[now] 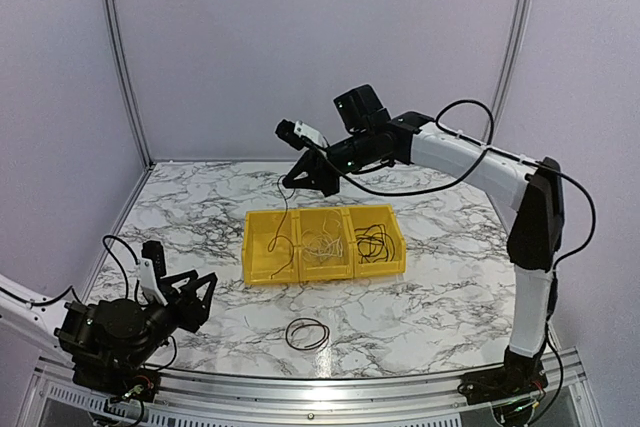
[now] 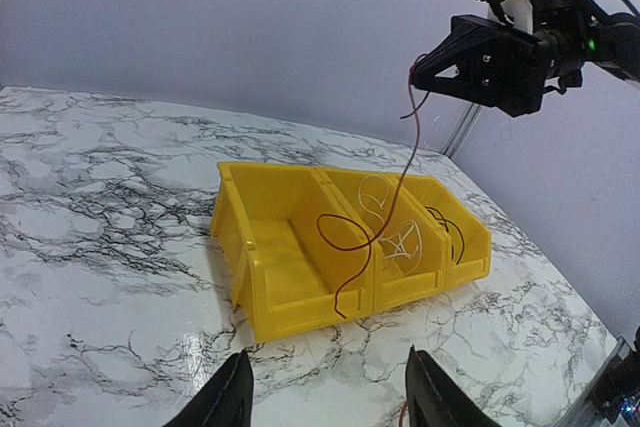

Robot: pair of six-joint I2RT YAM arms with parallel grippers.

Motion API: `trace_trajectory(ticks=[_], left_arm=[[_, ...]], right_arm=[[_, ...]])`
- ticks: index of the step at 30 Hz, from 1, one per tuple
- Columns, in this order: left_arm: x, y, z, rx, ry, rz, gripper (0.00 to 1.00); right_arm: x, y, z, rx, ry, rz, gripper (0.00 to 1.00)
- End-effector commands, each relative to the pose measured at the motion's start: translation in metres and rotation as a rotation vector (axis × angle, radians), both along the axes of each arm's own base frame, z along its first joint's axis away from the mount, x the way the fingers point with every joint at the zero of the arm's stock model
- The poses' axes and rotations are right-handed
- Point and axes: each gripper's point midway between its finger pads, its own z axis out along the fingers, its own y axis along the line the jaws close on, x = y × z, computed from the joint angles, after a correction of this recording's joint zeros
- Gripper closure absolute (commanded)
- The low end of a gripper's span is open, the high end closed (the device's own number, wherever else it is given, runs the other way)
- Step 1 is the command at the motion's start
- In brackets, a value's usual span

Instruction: Untangle the cables

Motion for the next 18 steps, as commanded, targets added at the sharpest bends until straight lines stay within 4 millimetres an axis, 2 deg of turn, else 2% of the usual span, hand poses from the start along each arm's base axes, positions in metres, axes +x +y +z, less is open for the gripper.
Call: trace_trajectory(ticks=[1,10,18], left_arm=[[0.002,0.007,-0.006,0.041,0.003,0.028,0.46],[0.003,-0.001,-0.011,0.094,0.007,0.036,0.45],[0.004,-0.002,-0.014,0.122,0.001,0.049,0.44]], right_arm=[[0.02,0.018,-0.02,-0.024,0.004,-0.025,1.0],[0.03,0.026,-0.082,-0.144,0.037,-0.074,1.0],[0.008,0.038,-0.136,-0.331,-0.091,-0.089,1.0]])
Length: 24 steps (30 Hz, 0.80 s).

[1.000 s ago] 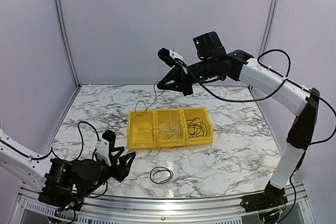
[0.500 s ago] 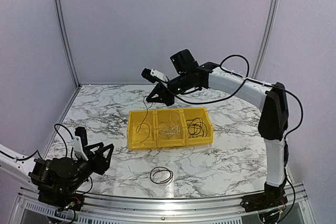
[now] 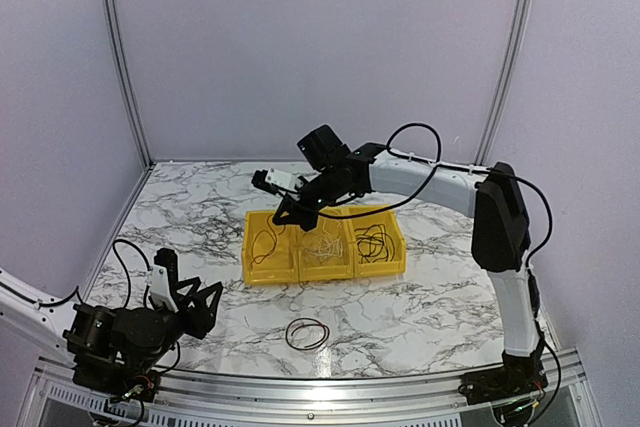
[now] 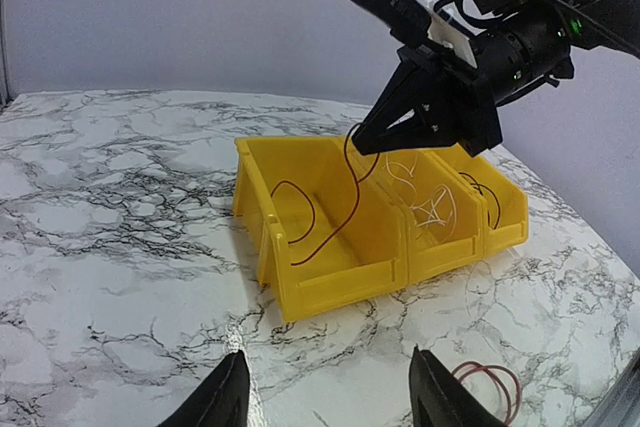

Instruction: Untangle the cables

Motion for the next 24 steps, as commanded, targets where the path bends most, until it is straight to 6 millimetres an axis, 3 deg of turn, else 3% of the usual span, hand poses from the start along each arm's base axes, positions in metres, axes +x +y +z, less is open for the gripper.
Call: trace_trajectory(ticks=[1,6,15,20,24], left_arm=[[0.003,0.0,0.011,-0.009,-0.012,0.031,0.44],[0.003,-0.002,0.011,-0.007,-0.011,0.031,0.43],[0.002,-0.012,0.007,0.038,-0.005,0.016,0.42],[0.002,-0.018,0.003,0.063,-0.001,0.013,0.41],[0.002,-0.021,0.002,0.08,-0.002,0.009,0.41]], right_arm=[[-0.011,0.01,-0.033,-0.129,-0.092,-0.004,1.0],[-0.005,0.013,-0.06,-0.212,-0.138,-0.028,1.0],[0.012,0.012,-0.086,-0.275,-0.185,-0.072,1.0],[0.007,0.016,-0.071,-0.249,-0.184,-0.067,0.93],[0.003,0.015,-0.043,-0.22,-0.198,-0.075,0.75]])
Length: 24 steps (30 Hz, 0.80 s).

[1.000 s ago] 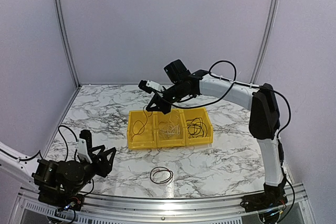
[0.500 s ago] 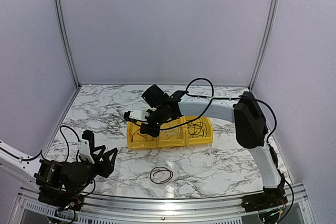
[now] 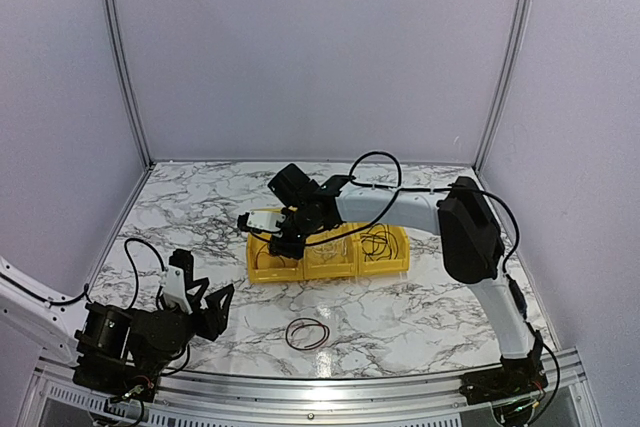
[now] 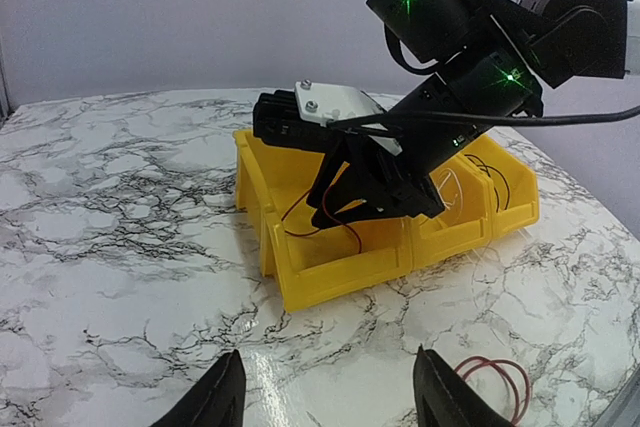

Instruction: Untangle the cables

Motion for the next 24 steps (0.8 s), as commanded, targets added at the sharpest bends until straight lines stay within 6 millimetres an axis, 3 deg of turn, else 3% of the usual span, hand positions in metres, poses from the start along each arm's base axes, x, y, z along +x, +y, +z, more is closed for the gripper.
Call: trace_trajectory(ticks=[1,7,12,18,24], left_arm=[[0.0,-0.005,0.006,0.009,-0.003,0.001,0.41],[0.0,-0.01,0.008,0.017,-0.001,-0.012,0.37],[-0.003,-0.027,-0.001,0.044,0.044,-0.071,0.35],[-0.003,-0.07,-0.036,0.142,0.195,-0.235,0.35],[-0.002,-0.111,-0.076,0.207,0.383,-0.404,0.46]], right_arm=[[0.001,0.001,0.054,0.057,-0.051,-0.018,0.73],[-0.014,-0.024,0.104,0.101,-0.093,-0.03,0.6],[-0.027,-0.061,0.123,0.1,-0.163,-0.058,0.47],[-0.042,-0.109,0.138,0.175,-0.148,-0.073,0.46],[-0.046,-0.17,0.154,0.418,-0.065,-0.079,0.5]])
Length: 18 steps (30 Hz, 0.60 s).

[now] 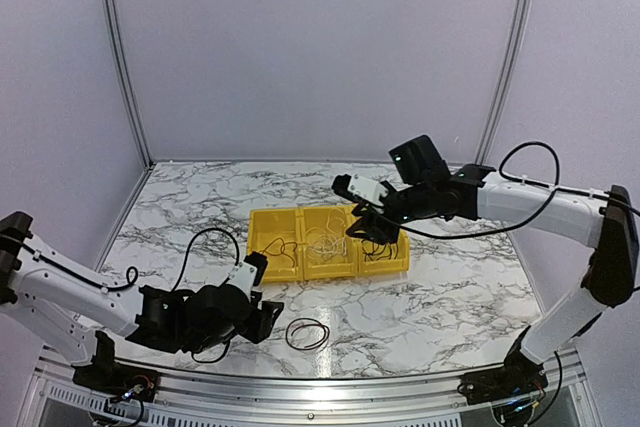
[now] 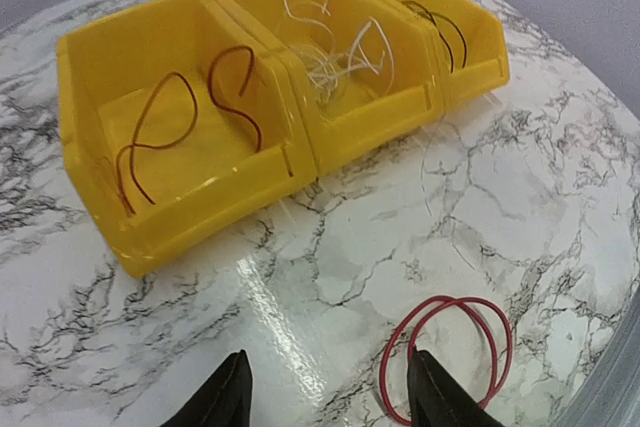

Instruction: Untangle the cables

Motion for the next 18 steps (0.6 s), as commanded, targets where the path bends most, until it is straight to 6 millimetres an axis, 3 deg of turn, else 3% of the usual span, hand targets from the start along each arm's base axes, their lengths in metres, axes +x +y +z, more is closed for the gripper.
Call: trace_trajectory(ticks=[1,6,10,14,18], left_arm=[[-0.012,-0.034,-0.027,0.027,0.187,-0.197,0.46],[-0.004,-0.043,-0.052,0.028,0.338,-0.242,0.5],[0.005,-0.049,-0.066,0.064,0.393,-0.241,0.54],[-0.006,-0.07,-0.077,0.083,0.467,-0.345,0.56],[-0.008,-0.077,-0.098,0.159,0.52,-0.366,0.72]], right_arm=[[-0.002,-0.029,0.029,0.243,0.013,0.034,0.5],[0.006,-0.052,0.018,0.287,0.071,0.009,0.51],[0.005,-0.051,0.006,0.267,0.101,0.033,0.52],[0.004,-0.05,0.001,0.259,0.117,0.044,0.53],[0.002,-0.049,0.0,0.258,0.13,0.051,0.53]])
